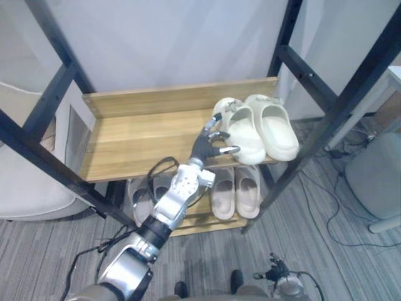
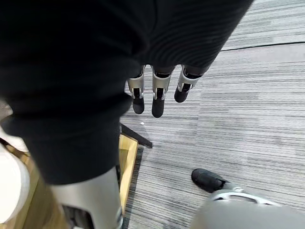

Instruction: Organize the slippers on the shoe rack

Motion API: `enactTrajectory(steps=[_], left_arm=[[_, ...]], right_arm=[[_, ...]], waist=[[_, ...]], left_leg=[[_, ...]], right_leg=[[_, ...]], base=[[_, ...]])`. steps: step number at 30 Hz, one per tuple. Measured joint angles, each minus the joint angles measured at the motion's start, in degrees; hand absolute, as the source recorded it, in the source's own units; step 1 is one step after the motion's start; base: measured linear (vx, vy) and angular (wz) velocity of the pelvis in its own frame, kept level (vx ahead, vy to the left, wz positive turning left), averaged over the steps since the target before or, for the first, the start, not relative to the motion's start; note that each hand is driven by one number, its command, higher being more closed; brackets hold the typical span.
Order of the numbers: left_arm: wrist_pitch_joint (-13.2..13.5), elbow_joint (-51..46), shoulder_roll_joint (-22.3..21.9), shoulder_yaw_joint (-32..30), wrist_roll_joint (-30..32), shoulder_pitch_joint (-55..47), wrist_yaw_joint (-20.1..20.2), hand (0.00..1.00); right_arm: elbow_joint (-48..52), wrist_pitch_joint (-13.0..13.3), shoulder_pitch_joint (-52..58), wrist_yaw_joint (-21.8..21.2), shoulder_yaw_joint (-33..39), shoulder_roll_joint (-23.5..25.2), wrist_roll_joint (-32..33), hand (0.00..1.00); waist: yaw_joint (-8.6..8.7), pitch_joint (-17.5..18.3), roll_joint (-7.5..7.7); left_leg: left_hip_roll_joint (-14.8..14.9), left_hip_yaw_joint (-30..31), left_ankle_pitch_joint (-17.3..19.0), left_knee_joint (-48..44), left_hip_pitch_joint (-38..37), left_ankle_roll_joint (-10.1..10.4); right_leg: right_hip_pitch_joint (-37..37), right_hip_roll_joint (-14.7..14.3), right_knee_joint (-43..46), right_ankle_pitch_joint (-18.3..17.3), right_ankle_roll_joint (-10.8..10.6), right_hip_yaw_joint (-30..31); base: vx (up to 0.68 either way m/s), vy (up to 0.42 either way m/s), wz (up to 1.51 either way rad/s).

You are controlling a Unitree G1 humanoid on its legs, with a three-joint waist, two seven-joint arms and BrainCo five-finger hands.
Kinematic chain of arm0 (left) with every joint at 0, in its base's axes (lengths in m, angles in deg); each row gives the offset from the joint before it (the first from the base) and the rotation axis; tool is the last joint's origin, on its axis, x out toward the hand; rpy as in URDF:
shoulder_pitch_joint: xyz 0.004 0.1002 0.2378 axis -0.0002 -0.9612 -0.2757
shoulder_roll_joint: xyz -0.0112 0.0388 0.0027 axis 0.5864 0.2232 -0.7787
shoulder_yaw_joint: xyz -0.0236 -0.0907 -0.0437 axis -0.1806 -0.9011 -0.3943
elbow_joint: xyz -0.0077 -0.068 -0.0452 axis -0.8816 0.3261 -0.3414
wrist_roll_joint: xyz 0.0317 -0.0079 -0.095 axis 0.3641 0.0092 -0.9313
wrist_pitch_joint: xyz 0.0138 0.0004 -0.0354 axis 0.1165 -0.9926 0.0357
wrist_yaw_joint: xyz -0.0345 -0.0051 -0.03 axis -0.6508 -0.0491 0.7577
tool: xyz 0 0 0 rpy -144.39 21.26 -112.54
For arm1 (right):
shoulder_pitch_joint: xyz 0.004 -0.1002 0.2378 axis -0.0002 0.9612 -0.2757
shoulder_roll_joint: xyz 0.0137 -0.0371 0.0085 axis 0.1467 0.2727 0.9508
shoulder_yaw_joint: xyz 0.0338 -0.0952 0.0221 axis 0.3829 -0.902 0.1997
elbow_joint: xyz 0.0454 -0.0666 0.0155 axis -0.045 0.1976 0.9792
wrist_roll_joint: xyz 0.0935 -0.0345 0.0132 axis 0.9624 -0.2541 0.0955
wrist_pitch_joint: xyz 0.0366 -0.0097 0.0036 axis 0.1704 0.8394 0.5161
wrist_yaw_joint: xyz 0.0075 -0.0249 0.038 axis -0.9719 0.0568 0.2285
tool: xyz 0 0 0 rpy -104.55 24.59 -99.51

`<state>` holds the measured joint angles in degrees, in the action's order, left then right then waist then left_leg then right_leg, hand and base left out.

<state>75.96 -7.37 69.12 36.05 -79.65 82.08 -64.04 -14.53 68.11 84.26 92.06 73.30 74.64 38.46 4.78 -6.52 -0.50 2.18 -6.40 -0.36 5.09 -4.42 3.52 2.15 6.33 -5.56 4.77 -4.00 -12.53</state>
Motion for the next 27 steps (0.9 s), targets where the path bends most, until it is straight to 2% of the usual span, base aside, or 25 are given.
enactTrajectory(steps=[3,6,9,12,15,18,20,23,27], left_arm=[[0.5,-7.3,0.5,0.3,-2.3,-2.5,1.2,0.0],[0.9,-15.3,1.7,4.0,-4.9,-5.3,3.5,0.0],[1.6,-19.8,1.7,6.8,-7.1,-8.7,5.6,0.0],[1.6,-22.0,1.6,9.4,-9.4,-13.9,8.7,0.0],[1.4,-21.5,1.8,11.1,-11.1,-18.2,10.2,0.0],[0.6,-17.3,1.9,12.5,-11.6,-23.7,12.4,0.0],[-0.2,-10.4,1.9,11.9,-11.5,-26.9,12.8,0.0],[-1.9,0.5,1.7,8.6,-10.2,-30.6,12.9,0.0],[-2.5,13.2,1.4,3.3,-3.9,-32.2,12.4,0.0]], right_arm=[[0.0,0.0,-0.5,-0.2,-0.2,0.1,0.0,0.0],[-0.9,0.0,-0.6,-0.4,-1.1,1.5,0.1,0.0],[-1.4,0.0,-0.7,-1.0,-2.8,2.4,0.9,0.0],[-3.3,-0.1,-1.8,-1.0,-2.8,2.9,1.0,0.0],[-3.3,-0.2,-1.8,-1.0,-3.5,2.8,1.0,0.0],[-3.4,-0.3,-1.6,-1.0,-4.7,2.9,0.9,0.0],[-3.4,-0.3,-1.6,-1.0,-4.7,3.2,0.9,0.0],[-3.4,-0.3,-1.6,-1.0,-4.7,3.6,0.9,0.0],[-3.4,-0.3,-1.4,-1.1,-4.7,4.0,0.9,0.0]], waist=[[-0.28,0.0,0.0],[-1.81,0.4,-0.13],[-2.38,0.9,-0.47],[-2.73,1.9,-1.27],[-2.89,2.1,-1.52],[-3.1,2.7,-1.22],[-3.78,2.7,-1.06],[-3.94,2.7,-0.66],[-4.03,2.3,0.52]], left_leg=[[0.0,1.3,-0.1,-0.2,0.1,-0.1],[-0.1,2.2,-0.1,-0.8,0.6,-0.1],[-0.2,2.4,0.1,-1.4,1.0,-0.3],[-0.4,2.6,0.1,-1.4,1.2,-0.4],[-0.5,3.1,0.1,-1.4,0.7,-0.4],[-0.6,3.9,0.1,-1.4,0.4,-0.4],[-0.5,4.0,0.0,-1.4,0.4,-0.3],[-0.5,4.1,0.0,-1.4,0.4,-0.3],[-0.5,4.4,0.1,-1.4,-0.1,-0.3]], right_leg=[[0.8,0.1,0.0,0.0,0.0,-1.5],[1.0,0.5,0.0,-0.1,0.0,-2.1],[1.1,0.6,0.2,-0.2,-0.1,-2.5],[1.0,0.7,0.3,-0.2,-0.1,-2.8],[1.7,0.7,0.3,-0.3,-0.2,-3.0],[2.0,0.7,0.0,-1.2,-0.8,-4.0],[2.1,0.7,0.0,-1.3,-0.8,-4.1],[2.1,0.6,0.0,-1.3,-0.8,-4.1],[3.0,0.6,0.0,-1.4,-0.6,-4.5]], base=[[-0.02,-0.013,0.21],[-0.03,-0.001,0.13],[-0.04,-0.003,0.09],[-0.01,0.003,0.05],[-0.01,-0.005,0.04],[-0.04,-0.009,0.13],[-0.01,-0.005,0.04],[0.0,0.0,0.0],[0.02,0.001,0.04]])
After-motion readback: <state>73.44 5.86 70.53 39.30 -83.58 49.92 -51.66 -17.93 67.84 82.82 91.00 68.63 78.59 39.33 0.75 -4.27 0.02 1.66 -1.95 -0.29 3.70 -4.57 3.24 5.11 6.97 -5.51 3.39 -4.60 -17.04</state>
